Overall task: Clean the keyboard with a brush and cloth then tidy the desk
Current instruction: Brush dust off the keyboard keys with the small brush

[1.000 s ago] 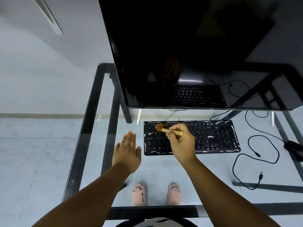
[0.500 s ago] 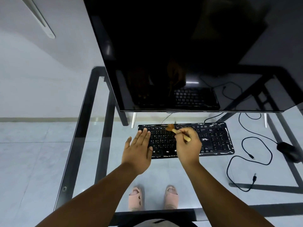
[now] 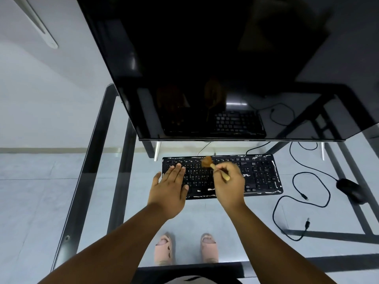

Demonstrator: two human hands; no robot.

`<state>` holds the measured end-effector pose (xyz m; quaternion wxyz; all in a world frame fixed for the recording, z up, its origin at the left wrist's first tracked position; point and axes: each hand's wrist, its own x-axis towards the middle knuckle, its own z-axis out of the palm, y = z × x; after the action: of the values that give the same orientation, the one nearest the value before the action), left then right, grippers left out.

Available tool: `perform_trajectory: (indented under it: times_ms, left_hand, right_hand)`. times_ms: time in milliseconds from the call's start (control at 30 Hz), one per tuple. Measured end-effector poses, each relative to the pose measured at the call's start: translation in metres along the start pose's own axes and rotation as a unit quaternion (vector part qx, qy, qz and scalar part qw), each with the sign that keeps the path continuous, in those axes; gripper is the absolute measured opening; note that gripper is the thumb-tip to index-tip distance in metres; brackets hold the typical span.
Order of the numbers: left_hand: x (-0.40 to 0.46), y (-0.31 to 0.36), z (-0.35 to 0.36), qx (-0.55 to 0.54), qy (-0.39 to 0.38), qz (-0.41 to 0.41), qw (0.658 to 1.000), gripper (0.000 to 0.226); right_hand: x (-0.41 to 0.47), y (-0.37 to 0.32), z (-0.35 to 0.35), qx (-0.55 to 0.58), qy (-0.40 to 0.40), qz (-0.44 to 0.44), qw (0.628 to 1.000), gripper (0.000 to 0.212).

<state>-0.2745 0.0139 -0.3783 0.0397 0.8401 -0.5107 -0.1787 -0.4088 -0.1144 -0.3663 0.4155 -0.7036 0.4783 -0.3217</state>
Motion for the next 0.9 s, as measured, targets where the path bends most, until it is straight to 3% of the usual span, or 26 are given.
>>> perform_trajectory:
  times_ms: [67,200,233,367,500,667,800,900]
  left_hand:
    - [0.001,0.005,-0.001,0.0,0.003,-0.012,1.0,0.076]
    - [0.004,0.016,-0.002,0.017,0.005,-0.039,0.999,0.064]
    - [0.005,0.02,-0.002,0.02,0.007,-0.046,0.999,0.066]
    - [0.007,0.032,0.001,0.031,0.024,-0.062,0.997,0.067]
    - [0.011,0.043,0.004,0.014,0.021,-0.04,0.999,0.063]
    - [0.018,0.056,0.01,0.008,0.009,-0.008,1.0,0.063]
    - [0.022,0.064,0.013,0.007,-0.002,0.001,1.0,0.064]
    - [0.024,0.071,0.014,0.0,-0.005,-0.007,1.0,0.064]
  right_hand:
    - [0.003,-0.001,-0.005,0.011,0.037,0.013,0.999,0.014]
    - [0.005,0.002,-0.01,0.017,-0.073,-0.005,0.997,0.013]
    - [0.004,0.004,-0.013,0.008,-0.07,-0.01,0.997,0.014]
    - [0.008,0.008,-0.025,0.031,0.034,0.015,0.999,0.019]
    - [0.011,0.015,-0.034,0.044,-0.089,0.009,0.995,0.018]
    - [0.013,0.027,-0.05,0.036,0.031,0.015,0.999,0.021]
    - [0.013,0.035,-0.058,0.045,-0.08,0.007,0.996,0.019]
    - [0.016,0.041,-0.068,0.022,-0.022,0.007,0.999,0.016]
